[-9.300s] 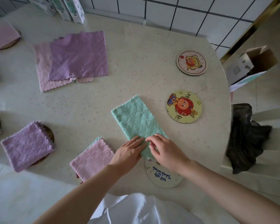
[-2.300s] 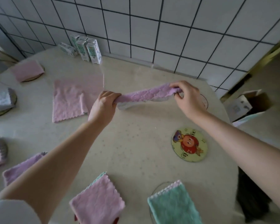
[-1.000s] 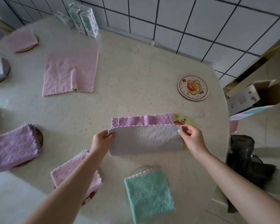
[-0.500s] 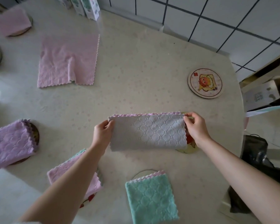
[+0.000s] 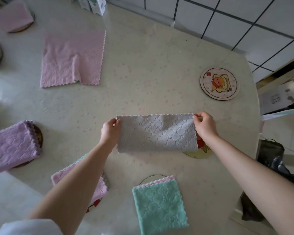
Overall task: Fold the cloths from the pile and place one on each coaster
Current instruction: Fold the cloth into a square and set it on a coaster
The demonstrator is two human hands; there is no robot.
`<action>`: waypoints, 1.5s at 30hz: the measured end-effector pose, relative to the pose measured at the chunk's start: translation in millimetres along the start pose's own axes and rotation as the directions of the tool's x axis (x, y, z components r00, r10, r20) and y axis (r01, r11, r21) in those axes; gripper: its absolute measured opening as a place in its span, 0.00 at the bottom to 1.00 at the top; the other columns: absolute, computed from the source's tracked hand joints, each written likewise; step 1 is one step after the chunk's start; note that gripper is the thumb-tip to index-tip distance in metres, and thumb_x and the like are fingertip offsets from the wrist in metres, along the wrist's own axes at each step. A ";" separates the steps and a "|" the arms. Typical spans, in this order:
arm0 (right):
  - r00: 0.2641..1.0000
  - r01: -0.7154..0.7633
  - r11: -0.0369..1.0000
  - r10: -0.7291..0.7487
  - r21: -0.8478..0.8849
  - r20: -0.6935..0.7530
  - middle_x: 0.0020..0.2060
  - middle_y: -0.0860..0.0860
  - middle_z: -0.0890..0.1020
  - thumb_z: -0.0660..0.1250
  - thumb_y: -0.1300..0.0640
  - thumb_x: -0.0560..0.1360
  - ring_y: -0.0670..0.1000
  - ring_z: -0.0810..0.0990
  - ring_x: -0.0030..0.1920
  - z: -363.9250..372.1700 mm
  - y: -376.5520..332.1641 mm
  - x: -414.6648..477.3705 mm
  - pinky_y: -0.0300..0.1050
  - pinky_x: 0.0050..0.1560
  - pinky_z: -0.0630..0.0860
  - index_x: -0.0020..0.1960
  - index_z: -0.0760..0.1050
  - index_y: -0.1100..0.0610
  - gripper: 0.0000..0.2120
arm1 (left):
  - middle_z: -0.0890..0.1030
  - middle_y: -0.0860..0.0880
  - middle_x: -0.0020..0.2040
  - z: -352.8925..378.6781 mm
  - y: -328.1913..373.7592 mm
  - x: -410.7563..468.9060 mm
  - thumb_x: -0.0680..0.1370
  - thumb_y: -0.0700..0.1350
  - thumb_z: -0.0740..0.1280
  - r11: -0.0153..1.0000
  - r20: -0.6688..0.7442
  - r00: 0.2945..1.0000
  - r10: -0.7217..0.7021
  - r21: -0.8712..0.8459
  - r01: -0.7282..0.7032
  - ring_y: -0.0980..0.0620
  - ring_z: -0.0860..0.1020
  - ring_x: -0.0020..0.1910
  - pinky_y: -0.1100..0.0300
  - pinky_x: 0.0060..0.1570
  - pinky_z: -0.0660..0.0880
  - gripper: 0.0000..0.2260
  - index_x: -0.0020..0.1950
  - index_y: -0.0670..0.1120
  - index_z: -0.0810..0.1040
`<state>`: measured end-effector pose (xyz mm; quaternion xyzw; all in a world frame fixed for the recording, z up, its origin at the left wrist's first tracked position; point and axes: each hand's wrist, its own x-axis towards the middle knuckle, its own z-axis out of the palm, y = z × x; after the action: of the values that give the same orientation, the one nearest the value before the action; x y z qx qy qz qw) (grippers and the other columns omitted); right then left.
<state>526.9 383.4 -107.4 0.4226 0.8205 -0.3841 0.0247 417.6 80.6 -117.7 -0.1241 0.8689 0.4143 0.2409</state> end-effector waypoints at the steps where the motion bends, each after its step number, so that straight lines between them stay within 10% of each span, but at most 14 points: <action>1: 1.000 -0.011 1.000 0.011 0.006 -0.004 0.40 0.52 0.80 0.64 0.53 0.76 0.55 0.78 0.40 -0.8 -0.8 -0.2 0.47 0.42 0.74 0.48 0.75 0.56 0.07 | 0.74 0.46 0.35 -0.4 0.8 -0.9 0.78 0.51 0.59 1.000 -0.023 1.000 -0.011 0.010 0.012 0.46 0.71 0.36 0.54 0.37 0.72 0.15 0.42 0.40 0.75; 5: 0.998 0.014 1.000 -0.015 -0.011 -0.055 0.43 0.53 0.81 0.63 0.56 0.76 0.55 0.79 0.40 -10.6 -3.5 -12.7 0.48 0.39 0.76 0.48 0.73 0.57 0.04 | 0.81 0.46 0.50 -4.9 5.3 -23.5 0.78 0.52 0.60 0.994 -0.157 0.987 -0.031 0.097 0.046 0.43 0.79 0.46 0.50 0.48 0.77 0.11 0.54 0.47 0.76; 8: 0.964 0.237 0.958 -0.252 -0.165 -0.081 0.47 0.54 0.78 0.62 0.61 0.75 0.55 0.78 0.44 -15.6 0.1 -37.9 0.49 0.44 0.76 0.53 0.73 0.57 0.07 | 0.77 0.47 0.55 -4.2 0.5 -53.8 0.77 0.49 0.63 0.824 -0.224 0.899 0.377 0.525 -0.215 0.46 0.74 0.50 0.54 0.48 0.72 0.14 0.61 0.48 0.71; 11: 0.833 0.542 0.795 -0.551 -0.272 0.049 0.56 0.56 0.76 0.63 0.65 0.74 0.56 0.75 0.57 -8.5 4.7 -72.2 0.47 0.59 0.72 0.60 0.73 0.60 0.15 | 0.75 0.47 0.61 12.4 -10.9 -84.7 0.77 0.45 0.63 0.562 0.054 0.737 0.674 0.610 -0.559 0.48 0.72 0.59 0.52 0.59 0.71 0.18 0.66 0.45 0.69; 15: 0.668 0.744 0.583 -0.671 -0.327 0.323 0.66 0.55 0.72 0.60 0.70 0.75 0.53 0.69 0.67 16.9 12.9 -111.0 0.46 0.70 0.63 0.69 0.69 0.60 0.23 | 0.64 0.47 0.74 42.1 -30.7 -113.2 0.78 0.44 0.61 0.376 0.380 0.618 0.688 0.542 -0.752 0.46 0.58 0.75 0.46 0.74 0.56 0.22 0.73 0.46 0.65; 27: 0.564 0.798 0.339 -0.711 -0.498 0.420 0.63 0.58 0.76 0.67 0.75 0.64 0.59 0.74 0.63 -3.8 66.5 -109.5 0.53 0.63 0.73 0.66 0.73 0.62 0.30 | 0.58 0.49 0.77 21.8 -78.5 -131.4 0.78 0.54 0.51 0.336 0.392 0.752 0.530 0.717 -0.610 0.43 0.55 0.76 0.43 0.71 0.52 0.27 0.76 0.48 0.60; 38: 0.668 0.705 0.338 -0.611 -0.623 0.424 0.53 0.56 0.76 0.75 0.71 0.56 0.58 0.76 0.50 -0.8 45.7 -107.0 0.53 0.52 0.76 0.64 0.69 0.60 0.38 | 0.58 0.50 0.76 10.6 -83.8 -132.3 0.77 0.56 0.51 0.432 0.257 0.856 0.449 0.776 -0.459 0.44 0.55 0.75 0.44 0.72 0.45 0.29 0.77 0.46 0.57; 45: 0.650 0.703 0.307 -0.643 -0.641 0.405 0.47 0.57 0.78 0.64 0.72 0.63 0.59 0.76 0.44 -0.8 39.6 -103.8 0.55 0.42 0.76 0.58 0.75 0.61 0.24 | 0.46 0.51 0.78 6.7 -53.9 -100.7 0.80 0.56 0.54 0.423 0.267 0.868 0.418 0.789 -0.446 0.44 0.42 0.77 0.40 0.72 0.38 0.30 0.78 0.47 0.48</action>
<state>621.9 327.7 -93.1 -0.0248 0.9975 0.0053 0.0653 528.0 53.8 -104.5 0.2378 0.9566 0.0026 0.1686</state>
